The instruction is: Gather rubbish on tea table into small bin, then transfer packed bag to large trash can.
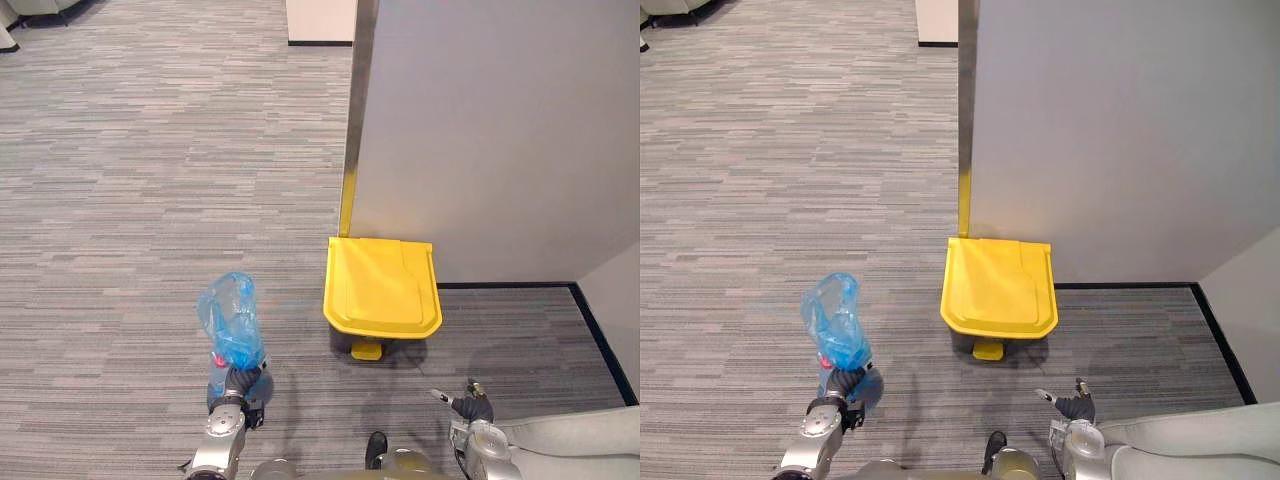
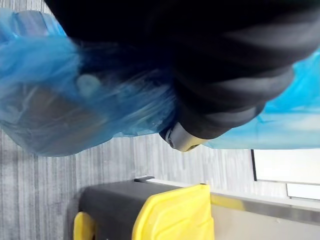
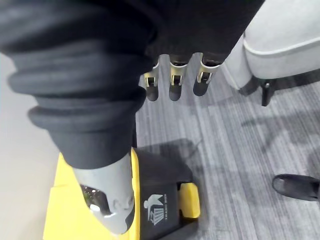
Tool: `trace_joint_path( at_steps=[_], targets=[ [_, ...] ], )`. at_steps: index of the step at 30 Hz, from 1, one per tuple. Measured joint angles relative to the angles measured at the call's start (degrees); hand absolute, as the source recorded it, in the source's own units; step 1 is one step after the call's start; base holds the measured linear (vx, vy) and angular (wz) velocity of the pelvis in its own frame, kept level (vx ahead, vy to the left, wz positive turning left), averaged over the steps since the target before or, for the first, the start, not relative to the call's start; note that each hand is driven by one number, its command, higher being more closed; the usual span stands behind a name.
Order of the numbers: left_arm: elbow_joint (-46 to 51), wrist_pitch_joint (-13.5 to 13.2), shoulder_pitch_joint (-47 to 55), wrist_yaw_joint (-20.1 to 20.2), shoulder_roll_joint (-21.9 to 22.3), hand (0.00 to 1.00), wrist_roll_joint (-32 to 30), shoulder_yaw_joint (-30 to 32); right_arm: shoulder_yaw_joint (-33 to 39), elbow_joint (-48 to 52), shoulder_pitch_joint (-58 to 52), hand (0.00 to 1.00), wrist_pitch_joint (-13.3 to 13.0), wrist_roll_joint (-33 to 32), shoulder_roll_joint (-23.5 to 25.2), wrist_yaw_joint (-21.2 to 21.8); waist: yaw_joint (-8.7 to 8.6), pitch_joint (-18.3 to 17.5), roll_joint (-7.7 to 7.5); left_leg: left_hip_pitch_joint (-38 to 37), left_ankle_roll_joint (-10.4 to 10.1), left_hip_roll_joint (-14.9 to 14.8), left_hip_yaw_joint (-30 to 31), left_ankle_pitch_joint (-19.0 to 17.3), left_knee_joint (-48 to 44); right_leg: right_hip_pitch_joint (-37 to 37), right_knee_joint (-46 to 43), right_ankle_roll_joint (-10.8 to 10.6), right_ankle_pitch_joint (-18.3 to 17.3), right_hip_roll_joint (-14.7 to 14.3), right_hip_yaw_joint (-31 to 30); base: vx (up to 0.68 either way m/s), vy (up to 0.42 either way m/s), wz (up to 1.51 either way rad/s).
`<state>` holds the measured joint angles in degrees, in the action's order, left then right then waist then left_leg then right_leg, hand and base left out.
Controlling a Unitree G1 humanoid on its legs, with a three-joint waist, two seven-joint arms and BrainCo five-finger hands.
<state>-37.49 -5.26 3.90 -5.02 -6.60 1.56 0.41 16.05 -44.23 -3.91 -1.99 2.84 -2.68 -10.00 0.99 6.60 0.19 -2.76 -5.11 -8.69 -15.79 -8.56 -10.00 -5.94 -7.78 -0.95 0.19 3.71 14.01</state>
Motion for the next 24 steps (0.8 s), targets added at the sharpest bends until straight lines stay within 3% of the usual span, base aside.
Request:
trace_joint_path(
  at_steps=[7,16,24],
  targets=[
    [-3.8,0.0,0.8,0.0,-0.2,1.00,0.0,-0.3,-0.2,-2.4,0.0,0.00,0.0,0.0,-0.1,0.0,-0.11,-0.3,-0.51,0.3,0.2,1.0,0.0,1.0,2.6,0.7,5.9,-0.4,4.7,-0.5,-1.5,-0.16,-0.006,-0.08],
    [-5.3,0.0,1.6,0.0,0.0,1.00,0.0,-0.1,-0.1,-2.8,-0.2,0.00,0.0,0.0,-1.7,0.0,-0.17,-0.4,-0.69,0.7,-0.1,1.8,3.2,0.9,4.2,0.6,8.1,-0.6,5.3,-1.1,-3.1,-0.05,-0.009,-0.03],
    [-5.4,0.0,1.8,-0.3,-0.3,1.00,0.0,1.6,-0.1,-4.0,1.7,0.00,0.0,0.0,-2.4,0.0,-0.02,-0.4,-0.74,-0.3,0.4,1.8,1.4,0.2,3.5,0.6,7.5,-0.7,5.5,-1.6,-5.0,0.08,0.030,-0.10]
  ],
)
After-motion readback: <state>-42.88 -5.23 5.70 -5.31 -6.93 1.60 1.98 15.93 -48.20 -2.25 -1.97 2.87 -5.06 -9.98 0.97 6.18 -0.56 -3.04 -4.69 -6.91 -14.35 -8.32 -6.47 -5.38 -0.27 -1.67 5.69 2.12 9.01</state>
